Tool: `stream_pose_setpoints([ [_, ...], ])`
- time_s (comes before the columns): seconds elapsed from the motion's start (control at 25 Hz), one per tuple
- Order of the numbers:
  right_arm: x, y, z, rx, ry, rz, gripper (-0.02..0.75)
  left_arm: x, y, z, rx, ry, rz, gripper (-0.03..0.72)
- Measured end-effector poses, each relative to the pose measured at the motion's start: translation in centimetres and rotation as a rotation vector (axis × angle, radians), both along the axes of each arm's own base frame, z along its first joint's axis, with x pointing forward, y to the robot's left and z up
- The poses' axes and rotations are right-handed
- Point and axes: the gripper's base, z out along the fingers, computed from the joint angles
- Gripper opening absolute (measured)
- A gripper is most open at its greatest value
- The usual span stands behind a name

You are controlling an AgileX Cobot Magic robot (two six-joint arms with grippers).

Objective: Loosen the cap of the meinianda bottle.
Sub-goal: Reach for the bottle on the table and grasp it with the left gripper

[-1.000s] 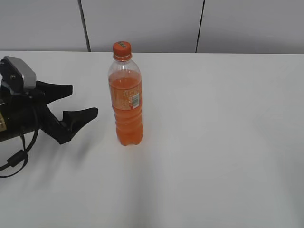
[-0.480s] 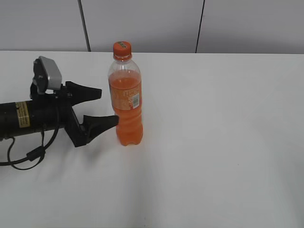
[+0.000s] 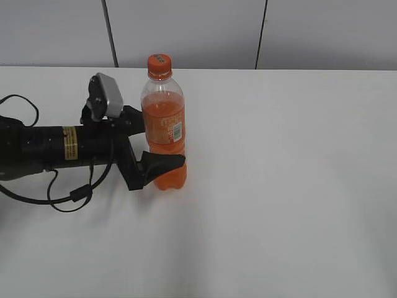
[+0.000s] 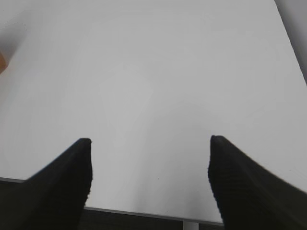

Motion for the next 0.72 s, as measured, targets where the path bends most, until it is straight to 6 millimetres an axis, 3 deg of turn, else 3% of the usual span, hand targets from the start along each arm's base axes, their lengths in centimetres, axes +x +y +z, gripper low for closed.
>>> stream_pose_setpoints([
  [0.32,0.00,0.01,0.00,0.001,0.000,0.000,0.566,0.25,-0.51,-0.03,0.005,0.004,0.022,0.561],
  [0.64,0.00,0.01,0.00,0.001,0.000,0.000,0.566,0.25,-0.43,-0.30,0.031,0.014,0.025,0.413],
  [0.72,-0.03,0.01,0.32,0.001,-0.005,0.000,0.566,0.24,-0.43,-0.30,0.031,0.015,0.024,0.410],
])
